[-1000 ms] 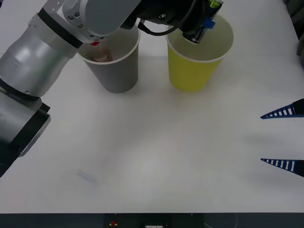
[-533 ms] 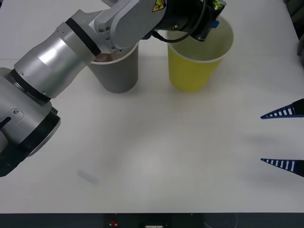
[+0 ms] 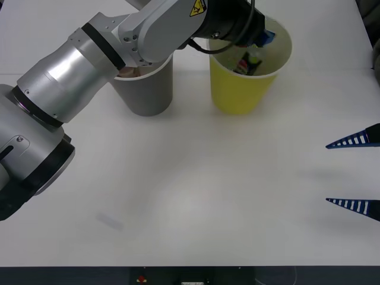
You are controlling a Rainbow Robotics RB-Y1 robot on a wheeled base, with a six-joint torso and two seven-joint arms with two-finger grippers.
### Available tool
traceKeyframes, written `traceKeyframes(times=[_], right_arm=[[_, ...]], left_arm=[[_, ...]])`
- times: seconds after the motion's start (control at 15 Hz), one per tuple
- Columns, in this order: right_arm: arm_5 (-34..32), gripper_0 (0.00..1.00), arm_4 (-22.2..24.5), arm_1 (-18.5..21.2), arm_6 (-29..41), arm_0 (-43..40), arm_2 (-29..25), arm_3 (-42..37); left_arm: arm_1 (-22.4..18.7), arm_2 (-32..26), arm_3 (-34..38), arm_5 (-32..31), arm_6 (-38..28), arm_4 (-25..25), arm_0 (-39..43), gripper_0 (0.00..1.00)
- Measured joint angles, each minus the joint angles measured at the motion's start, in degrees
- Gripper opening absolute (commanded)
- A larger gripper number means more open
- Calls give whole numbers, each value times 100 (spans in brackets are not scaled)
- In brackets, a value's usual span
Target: Put the can into the green bin and the plastic bottle into the gray bin
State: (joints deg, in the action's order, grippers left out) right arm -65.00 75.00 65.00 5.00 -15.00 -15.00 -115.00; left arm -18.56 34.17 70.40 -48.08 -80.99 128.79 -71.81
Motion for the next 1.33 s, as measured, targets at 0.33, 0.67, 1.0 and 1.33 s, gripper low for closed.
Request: traceKeyframes(times=[0.33,0.67,1.0,1.33], right_arm=[[0,100,0,0,0,0,0,0],[0,100,-1,0,0,0,0,-1],[0,100,0,0,0,0,0,0],[0,100,0,0,0,0,0,0]], left_arm=[[-403,-404,811,-1135,347,-153,134,100],[-1268,-1236,2953,-1849,941,-703,1584,100],[-2631,-1700,4622,-1884,1523,-1662,3128,100],[-3177,-2743,5905,-2822,1848,-1824,4432,100]])
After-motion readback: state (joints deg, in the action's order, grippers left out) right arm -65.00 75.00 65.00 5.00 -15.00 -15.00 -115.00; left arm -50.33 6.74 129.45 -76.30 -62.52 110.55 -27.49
